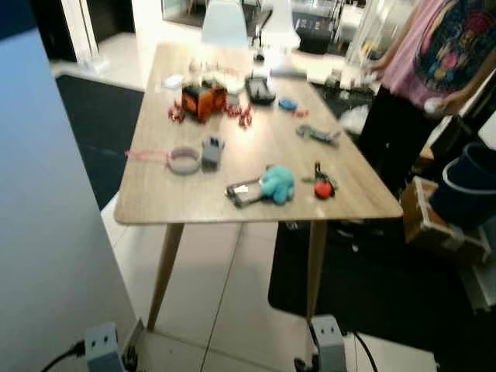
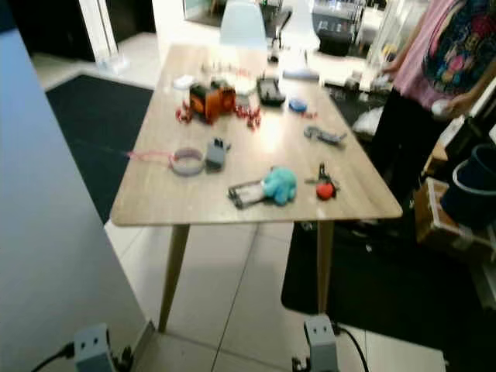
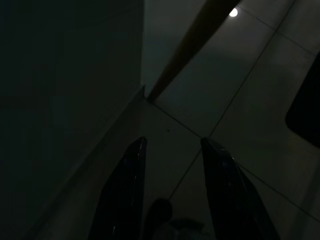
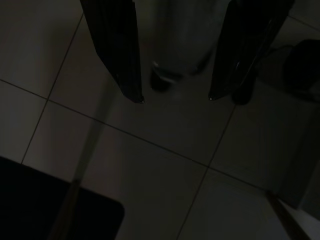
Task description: Hang keys on a hook
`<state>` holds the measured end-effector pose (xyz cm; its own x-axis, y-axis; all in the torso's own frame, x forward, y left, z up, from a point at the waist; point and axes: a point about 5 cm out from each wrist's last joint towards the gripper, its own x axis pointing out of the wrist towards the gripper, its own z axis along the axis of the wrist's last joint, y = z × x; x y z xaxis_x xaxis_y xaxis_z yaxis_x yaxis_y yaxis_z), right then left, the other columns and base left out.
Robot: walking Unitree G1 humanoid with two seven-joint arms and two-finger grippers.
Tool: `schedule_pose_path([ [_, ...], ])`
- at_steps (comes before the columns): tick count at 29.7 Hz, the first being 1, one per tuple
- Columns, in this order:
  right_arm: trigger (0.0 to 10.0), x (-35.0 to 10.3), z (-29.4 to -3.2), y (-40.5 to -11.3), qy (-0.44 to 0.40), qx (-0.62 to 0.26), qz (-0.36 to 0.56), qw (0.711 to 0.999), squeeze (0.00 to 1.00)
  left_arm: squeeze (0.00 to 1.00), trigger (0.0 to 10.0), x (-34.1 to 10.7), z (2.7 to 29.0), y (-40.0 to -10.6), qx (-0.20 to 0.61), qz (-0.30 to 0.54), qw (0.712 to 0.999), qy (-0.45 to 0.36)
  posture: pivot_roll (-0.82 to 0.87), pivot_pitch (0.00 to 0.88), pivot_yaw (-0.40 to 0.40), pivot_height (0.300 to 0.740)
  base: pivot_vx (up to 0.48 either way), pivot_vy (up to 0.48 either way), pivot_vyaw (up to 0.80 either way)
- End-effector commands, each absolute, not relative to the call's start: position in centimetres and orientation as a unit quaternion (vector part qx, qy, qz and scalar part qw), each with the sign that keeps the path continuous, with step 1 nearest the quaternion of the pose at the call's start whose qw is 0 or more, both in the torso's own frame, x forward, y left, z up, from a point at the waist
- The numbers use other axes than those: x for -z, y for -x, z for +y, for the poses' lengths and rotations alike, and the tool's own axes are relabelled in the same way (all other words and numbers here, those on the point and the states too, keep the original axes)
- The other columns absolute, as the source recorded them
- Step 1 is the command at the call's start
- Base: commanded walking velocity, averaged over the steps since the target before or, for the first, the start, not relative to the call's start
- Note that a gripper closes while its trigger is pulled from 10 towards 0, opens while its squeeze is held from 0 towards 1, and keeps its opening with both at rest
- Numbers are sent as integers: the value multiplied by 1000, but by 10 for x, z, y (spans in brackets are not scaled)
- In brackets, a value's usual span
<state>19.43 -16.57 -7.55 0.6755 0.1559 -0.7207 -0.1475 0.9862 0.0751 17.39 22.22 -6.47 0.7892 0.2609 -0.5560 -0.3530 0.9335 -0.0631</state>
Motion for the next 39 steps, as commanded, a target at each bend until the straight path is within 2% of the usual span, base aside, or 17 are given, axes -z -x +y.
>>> schedule_pose_path([
  [1,10000,79,-173,-188,-3,-73,408,910,0,0,10000,68,219,-172,-160,293,939,82,76,92,-68,740,0,-368,0],
  [16,10000,77,-175,-190,21,-83,397,914,0,0,10000,65,214,-178,-144,286,945,64,77,93,-72,740,0,-16,0],
  [29,10000,76,-173,-191,18,-88,395,914,0,0,10000,65,214,-178,-145,287,945,56,78,94,-69,740,0,0,766],
  [39,10000,77,-175,-189,-1,-73,399,914,0,0,10000,64,214,-179,-138,284,946,73,79,95,-71,740,0,0,44],
])
